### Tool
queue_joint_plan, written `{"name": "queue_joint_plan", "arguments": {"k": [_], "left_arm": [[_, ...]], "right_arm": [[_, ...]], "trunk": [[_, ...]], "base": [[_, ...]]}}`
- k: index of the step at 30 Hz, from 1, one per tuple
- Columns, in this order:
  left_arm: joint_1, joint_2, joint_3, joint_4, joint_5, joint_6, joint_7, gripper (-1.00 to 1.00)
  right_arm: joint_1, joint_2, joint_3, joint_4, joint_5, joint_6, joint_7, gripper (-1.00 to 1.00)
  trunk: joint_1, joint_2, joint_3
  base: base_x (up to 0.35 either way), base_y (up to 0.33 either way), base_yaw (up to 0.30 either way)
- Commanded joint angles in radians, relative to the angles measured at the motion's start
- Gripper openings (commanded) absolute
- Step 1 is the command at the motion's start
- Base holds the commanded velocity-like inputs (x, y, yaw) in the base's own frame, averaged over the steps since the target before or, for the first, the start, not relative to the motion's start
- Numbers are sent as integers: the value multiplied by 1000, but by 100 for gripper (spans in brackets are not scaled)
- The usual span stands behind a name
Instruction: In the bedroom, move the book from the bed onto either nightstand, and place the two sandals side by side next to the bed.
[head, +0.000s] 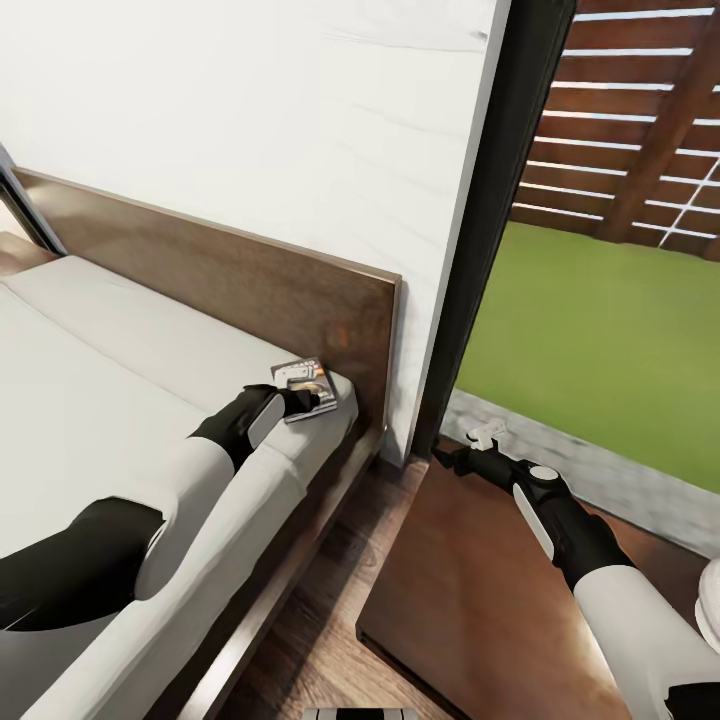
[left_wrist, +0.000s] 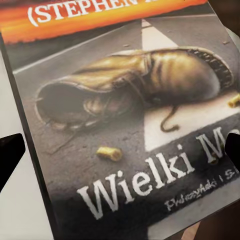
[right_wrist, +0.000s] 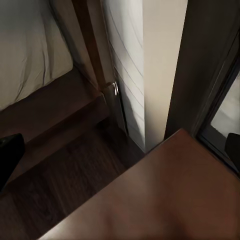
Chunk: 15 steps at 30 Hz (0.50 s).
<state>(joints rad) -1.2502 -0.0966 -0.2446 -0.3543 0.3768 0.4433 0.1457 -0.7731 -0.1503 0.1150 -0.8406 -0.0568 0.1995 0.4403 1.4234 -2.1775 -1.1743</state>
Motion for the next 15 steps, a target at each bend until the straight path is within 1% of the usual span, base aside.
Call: {"name": "queue_joint_plan", "arguments": {"k": [1, 5, 10, 15], "left_arm": [[0, 0, 0, 0, 0, 0, 0, 100], [0, 0, -1, -1, 0, 0, 0, 100], [0, 0, -1, -1, 0, 0, -1, 100], [0, 0, 0, -1, -1, 0, -1, 100]], "right_arm": [[0, 0, 0, 0, 0, 0, 0, 100], [0, 0, 0, 0, 0, 0, 0, 100], [0, 0, 0, 0, 0, 0, 0, 100], [0, 0, 0, 0, 0, 0, 0, 100]], "trunk": [[0, 0, 0], [0, 0, 0], [-19, 35, 16], [-19, 35, 16]], "base": [[0, 0, 0], [0, 0, 0], [0, 0, 0], [0, 0, 0]]}}
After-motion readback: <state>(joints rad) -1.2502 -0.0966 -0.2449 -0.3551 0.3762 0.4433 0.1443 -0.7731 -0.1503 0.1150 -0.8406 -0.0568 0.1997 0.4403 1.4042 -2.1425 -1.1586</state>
